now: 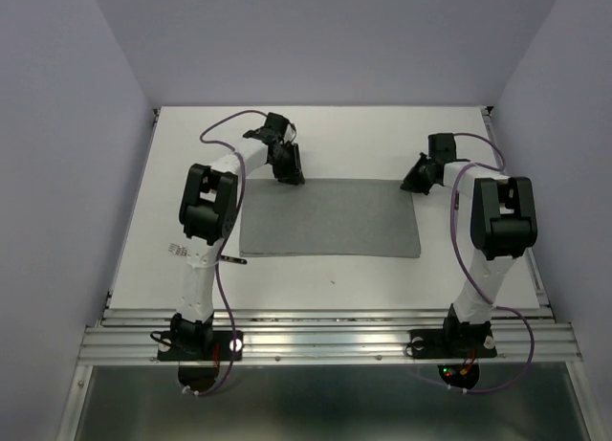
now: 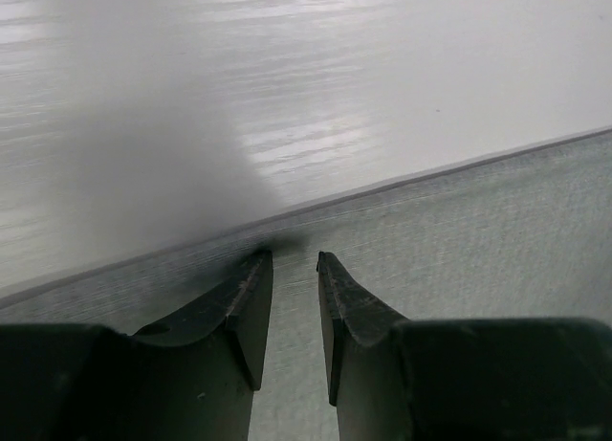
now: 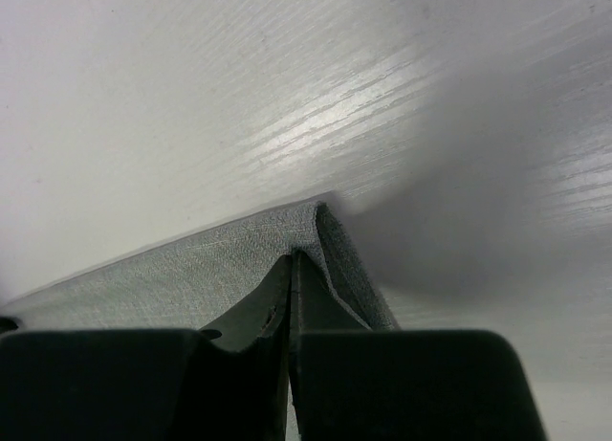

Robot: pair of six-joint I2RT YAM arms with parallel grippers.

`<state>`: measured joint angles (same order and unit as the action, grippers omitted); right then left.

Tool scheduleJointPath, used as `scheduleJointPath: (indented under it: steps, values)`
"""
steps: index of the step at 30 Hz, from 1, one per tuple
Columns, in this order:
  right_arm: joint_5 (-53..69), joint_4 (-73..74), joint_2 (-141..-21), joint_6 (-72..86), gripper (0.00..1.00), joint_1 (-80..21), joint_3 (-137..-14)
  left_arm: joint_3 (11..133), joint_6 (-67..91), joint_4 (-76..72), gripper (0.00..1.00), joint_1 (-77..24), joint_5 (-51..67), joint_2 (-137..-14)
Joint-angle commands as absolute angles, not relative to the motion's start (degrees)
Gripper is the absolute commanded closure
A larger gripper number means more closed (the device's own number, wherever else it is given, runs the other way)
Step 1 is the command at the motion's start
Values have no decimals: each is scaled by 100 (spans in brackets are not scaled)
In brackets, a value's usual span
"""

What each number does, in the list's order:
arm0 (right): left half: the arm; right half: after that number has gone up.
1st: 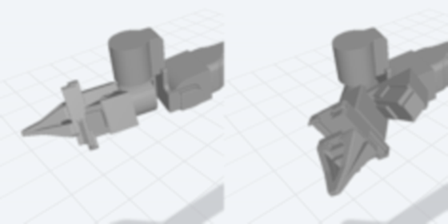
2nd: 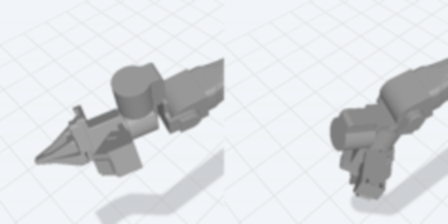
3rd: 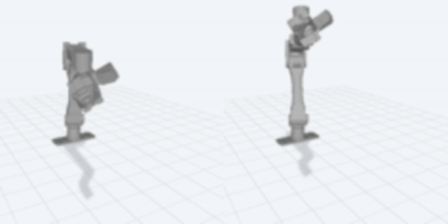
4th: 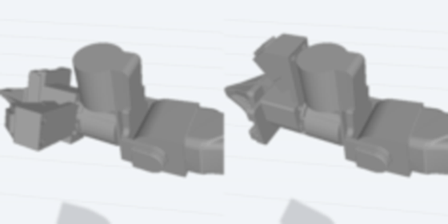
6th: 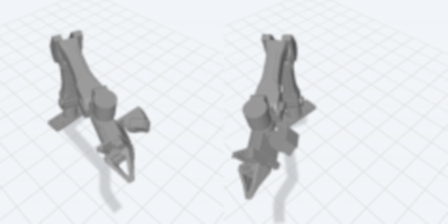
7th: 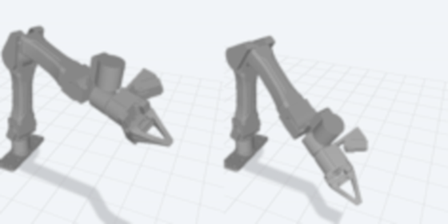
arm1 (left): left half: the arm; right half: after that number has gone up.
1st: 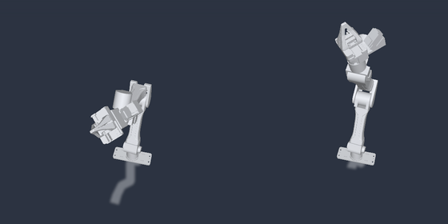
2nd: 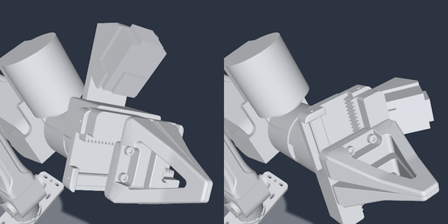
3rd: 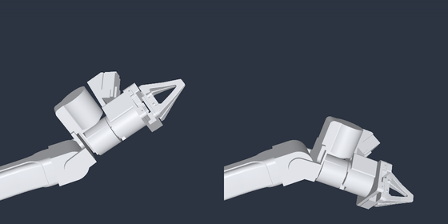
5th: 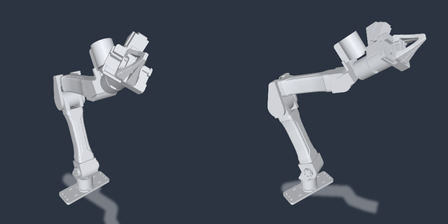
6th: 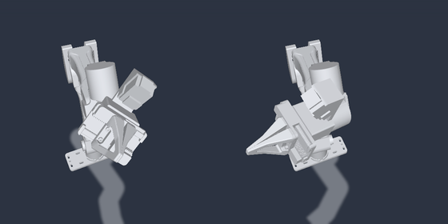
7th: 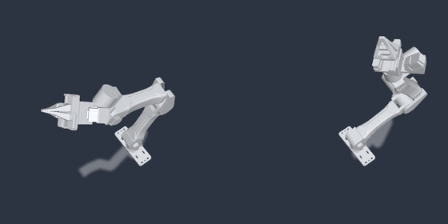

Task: Fold the napkin into a case and place the utensils inside
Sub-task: Smooth out the rectangle-folded napkin at the center of the board.

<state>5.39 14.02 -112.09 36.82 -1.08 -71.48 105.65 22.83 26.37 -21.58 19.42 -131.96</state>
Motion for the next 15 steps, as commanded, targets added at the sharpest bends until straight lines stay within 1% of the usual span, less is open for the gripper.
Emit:
scheduleJointPath:
  steps: [1, 7, 15]
  values:
    - [360, 1406, -11127, 3437, 99, 18, -6935, 10048, 2109, 2796, 63, -1715, 1573, -12534]
    - [431, 1362, -11144, 3437, 99, 18, -6891, 9476, 2127, 2619, 63, -1222, 1512, -12182]
    - [396, 1362, -11215, 3410, 99, 18, -6891, 9352, 2136, 2619, 63, -686, 1319, -12111]
